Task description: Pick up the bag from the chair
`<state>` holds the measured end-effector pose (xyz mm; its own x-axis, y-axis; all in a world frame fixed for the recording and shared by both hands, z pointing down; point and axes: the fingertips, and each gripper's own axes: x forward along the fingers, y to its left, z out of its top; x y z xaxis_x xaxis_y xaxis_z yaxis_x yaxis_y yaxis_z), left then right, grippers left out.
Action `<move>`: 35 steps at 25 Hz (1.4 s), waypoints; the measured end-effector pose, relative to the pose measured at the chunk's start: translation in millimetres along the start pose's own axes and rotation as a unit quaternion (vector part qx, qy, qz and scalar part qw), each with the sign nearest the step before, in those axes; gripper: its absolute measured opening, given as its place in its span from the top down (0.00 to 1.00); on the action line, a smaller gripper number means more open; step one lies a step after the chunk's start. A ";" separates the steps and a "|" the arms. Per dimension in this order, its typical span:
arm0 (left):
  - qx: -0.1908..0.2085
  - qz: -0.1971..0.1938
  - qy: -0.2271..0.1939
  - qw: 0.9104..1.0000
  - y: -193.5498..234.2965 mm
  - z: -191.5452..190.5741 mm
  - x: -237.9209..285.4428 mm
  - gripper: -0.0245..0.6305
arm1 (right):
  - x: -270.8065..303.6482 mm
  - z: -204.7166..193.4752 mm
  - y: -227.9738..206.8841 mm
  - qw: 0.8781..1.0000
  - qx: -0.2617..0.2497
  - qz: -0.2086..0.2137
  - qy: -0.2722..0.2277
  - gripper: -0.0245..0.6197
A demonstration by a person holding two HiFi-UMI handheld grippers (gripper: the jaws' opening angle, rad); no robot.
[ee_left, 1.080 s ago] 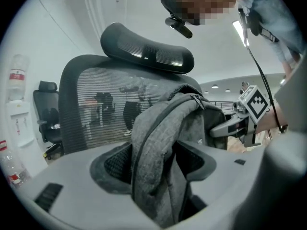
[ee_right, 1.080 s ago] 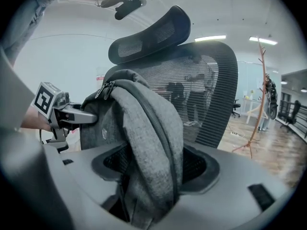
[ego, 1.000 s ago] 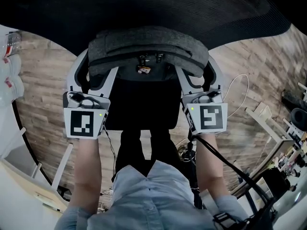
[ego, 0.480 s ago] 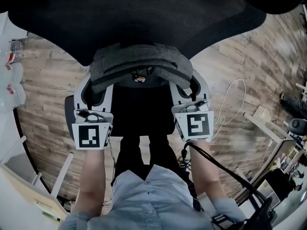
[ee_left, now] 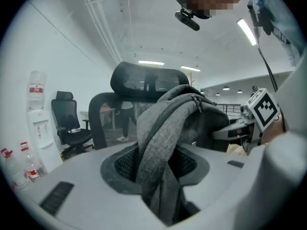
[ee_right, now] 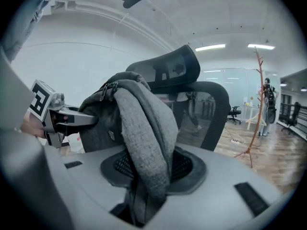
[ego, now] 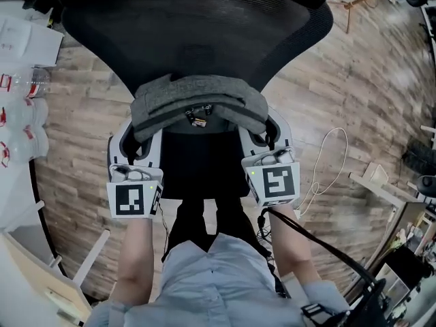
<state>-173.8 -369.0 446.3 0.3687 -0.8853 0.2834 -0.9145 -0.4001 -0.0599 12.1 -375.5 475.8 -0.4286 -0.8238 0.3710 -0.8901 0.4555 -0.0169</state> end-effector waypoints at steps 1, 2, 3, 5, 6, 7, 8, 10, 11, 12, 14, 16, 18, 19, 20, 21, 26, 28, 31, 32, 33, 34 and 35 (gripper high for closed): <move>0.001 0.003 -0.004 1.000 -1.4 10.5 -6.4 0.72 | -6.6 9.9 0.9 1.000 -0.004 0.001 -0.005 0.76; 0.003 0.006 -0.009 1.000 -2.6 21.7 -12.4 0.72 | -13.1 20.5 1.6 1.000 -0.006 0.002 -0.012 0.76; 0.005 0.010 -0.013 1.000 -3.6 33.3 -17.7 0.72 | -19.3 31.3 2.0 1.000 -0.007 0.003 -0.020 0.76; 0.008 0.015 -0.021 1.000 -4.8 56.1 -27.2 0.72 | -31.7 52.6 2.6 0.999 -0.007 0.002 -0.033 0.76; 0.009 0.017 -0.024 1.000 -4.8 67.2 -31.6 0.72 | -37.6 62.6 2.9 0.999 -0.005 -0.001 -0.037 0.76; 0.012 0.020 -0.028 0.999 -3.8 78.8 -35.4 0.72 | -42.6 73.0 3.2 0.999 -0.004 -0.003 -0.041 0.76; 0.015 0.023 -0.034 0.999 -2.1 90.8 -38.3 0.72 | -46.3 84.0 3.6 0.999 -0.003 -0.004 -0.046 0.76; 0.020 0.030 -0.043 0.998 1.3 113.7 -44.8 0.71 | -53.8 105.8 5.0 0.999 -0.003 -0.002 -0.054 0.76; 0.022 0.033 -0.046 0.998 1.6 124.4 -49.3 0.71 | -59.2 115.9 5.9 0.998 -0.003 -0.001 -0.059 0.76; 0.024 0.035 -0.050 0.998 1.2 135.2 -54.6 0.71 | -65.6 126.0 6.9 0.998 -0.004 0.000 -0.064 0.76; 0.028 0.040 -0.061 0.997 0.1 156.8 -65.5 0.71 | -78.4 146.3 8.8 0.997 -0.008 -0.001 -0.076 0.76; 0.031 0.045 -0.073 0.996 -0.6 176.9 -75.3 0.71 | -90.1 165.7 10.5 0.996 -0.015 -0.005 -0.090 0.76; 0.034 0.049 -0.084 0.995 -1.8 193.7 -83.5 0.71 | -101.2 181.1 12.1 0.994 -0.019 -0.012 -0.104 0.75; 0.035 0.050 -0.089 0.994 -2.6 201.0 -86.8 0.71 | -106.3 187.3 12.9 0.994 -0.020 -0.016 -0.110 0.75; 0.037 0.051 -0.093 0.994 -3.4 207.3 -89.9 0.71 | -110.9 192.6 13.6 0.993 -0.021 -0.019 -0.115 0.75; 0.038 0.052 -0.096 0.993 -4.4 212.5 -92.8 0.71 | -115.1 196.7 14.3 0.992 -0.022 -0.021 -0.119 0.75; 0.041 0.050 -0.108 0.992 -11.3 227.7 -103.0 0.71 | -131.4 210.0 14.2 0.991 -0.031 -0.028 -0.130 0.75; 0.039 0.050 -0.111 0.992 -13.5 229.6 -106.1 0.72 | -136.4 213.0 14.3 0.990 -0.038 -0.033 -0.132 0.75; 0.039 0.051 -0.113 0.992 -15.9 230.8 -109.0 0.72 | -140.9 214.2 14.8 0.990 -0.042 -0.039 -0.132 0.76; 0.039 0.051 -0.113 0.992 -16.5 231.2 -109.5 0.72 | -141.7 214.1 14.9 0.990 -0.042 -0.040 -0.132 0.76; 0.040 0.051 -0.112 0.992 -16.7 231.5 -109.9 0.72 | -142.3 213.7 15.2 0.990 -0.041 -0.040 -0.132 0.76; 0.042 0.050 -0.112 0.992 -16.6 231.9 -110.4 0.72 | -142.6 213.5 15.7 0.990 -0.040 -0.040 -0.132 0.76; 0.043 0.050 -0.112 0.991 -16.2 232.2 -110.9 0.72 | -142.7 213.4 16.4 0.990 -0.038 -0.040 -0.132 0.76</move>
<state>-161.3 -319.4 193.6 0.3127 -0.9484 0.0525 -0.9345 -0.3171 -0.1616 25.6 -322.5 224.4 -0.3925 -0.9127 0.1135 -0.9124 0.4019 0.0770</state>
